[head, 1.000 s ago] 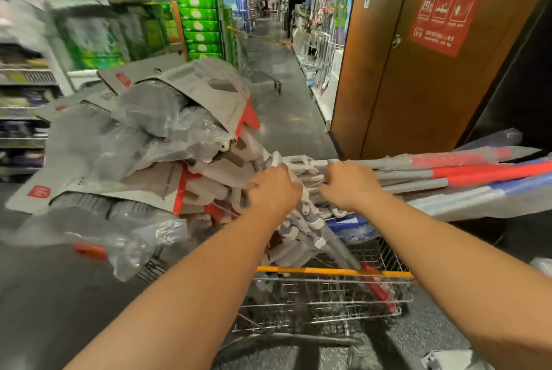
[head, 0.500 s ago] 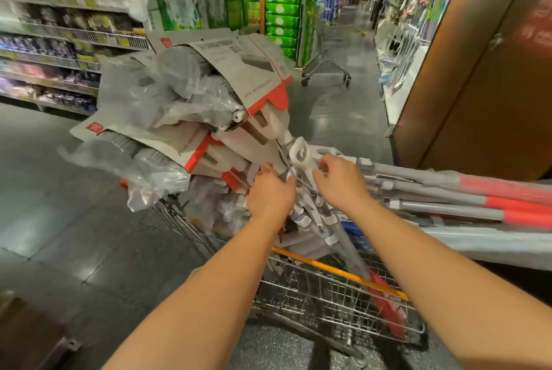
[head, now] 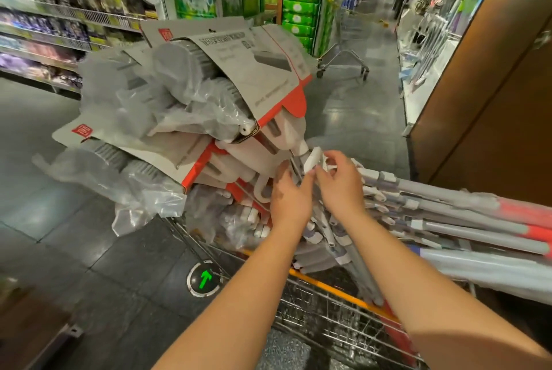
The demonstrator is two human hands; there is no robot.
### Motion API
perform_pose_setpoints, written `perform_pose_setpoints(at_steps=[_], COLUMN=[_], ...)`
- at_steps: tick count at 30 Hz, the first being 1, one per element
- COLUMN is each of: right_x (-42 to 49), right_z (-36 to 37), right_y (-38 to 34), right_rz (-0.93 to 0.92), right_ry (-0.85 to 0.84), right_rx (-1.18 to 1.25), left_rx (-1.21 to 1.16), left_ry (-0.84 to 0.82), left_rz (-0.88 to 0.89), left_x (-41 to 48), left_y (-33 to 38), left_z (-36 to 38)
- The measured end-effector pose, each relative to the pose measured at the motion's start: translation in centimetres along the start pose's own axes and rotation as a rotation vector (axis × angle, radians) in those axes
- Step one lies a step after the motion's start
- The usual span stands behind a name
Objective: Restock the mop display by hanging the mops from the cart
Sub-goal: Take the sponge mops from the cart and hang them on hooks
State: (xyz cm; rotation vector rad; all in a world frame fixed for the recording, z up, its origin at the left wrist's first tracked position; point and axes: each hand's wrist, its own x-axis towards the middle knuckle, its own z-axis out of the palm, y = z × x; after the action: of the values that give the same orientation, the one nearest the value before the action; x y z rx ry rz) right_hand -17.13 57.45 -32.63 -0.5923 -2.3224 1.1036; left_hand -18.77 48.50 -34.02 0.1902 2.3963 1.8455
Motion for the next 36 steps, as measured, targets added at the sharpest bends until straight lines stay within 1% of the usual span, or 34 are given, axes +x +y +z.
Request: perform_pose_setpoints(at_steps=[3, 5, 7, 10, 13, 17, 22, 28, 31, 36], right_x=[1.0, 1.6, 1.9, 2.3, 2.6, 3.4, 4.3, 4.0, 3.8, 4.3], right_z=[-0.2, -0.4, -0.6, -0.7, -0.8, -0.9, -0.6, 0.2, -0.2, -2.0], right_y=[0.9, 1.4, 2.1, 3.2, 4.3, 4.6, 4.7, 4.8, 5.0, 5.2], right_rz=[0.0, 0.034, 0.069, 0.058, 0.048, 0.041, 0.056, 0.082, 0.075, 0.019], right_ry=[-0.01, -0.052, -0.122, -0.21, -0.3, -0.372, -0.464, -0.455, -0.508, -0.619], right_rx=[0.068, 0.143, 0.224, 0.313, 0.337, 0.341, 0.343, 0.361, 0.383, 0.411], left_rx=[-0.141, -0.195, -0.21, -0.251, -0.267, -0.253, -0.286, -0.321, -0.357, -0.415], left_ry=[0.026, 0.066, 0.119, 0.22, 0.295, 0.364, 0.388, 0.393, 0.41, 0.393], left_rz=[0.025, 0.022, 0.018, -0.022, -0.075, -0.055, -0.029, 0.0, 0.028, 0.063], left_x=[-0.1, -0.4, -0.7, -1.1, -1.1, -1.1, -0.9, -0.6, -0.6, -1.0], left_y=[-0.2, 0.0, 0.1, 0.1, 0.4, 0.1, 0.1, 0.0, -0.1, -0.1], left_z=[1.2, 2.0, 2.7, 3.9, 4.8, 5.5, 6.0, 6.2, 6.4, 6.4])
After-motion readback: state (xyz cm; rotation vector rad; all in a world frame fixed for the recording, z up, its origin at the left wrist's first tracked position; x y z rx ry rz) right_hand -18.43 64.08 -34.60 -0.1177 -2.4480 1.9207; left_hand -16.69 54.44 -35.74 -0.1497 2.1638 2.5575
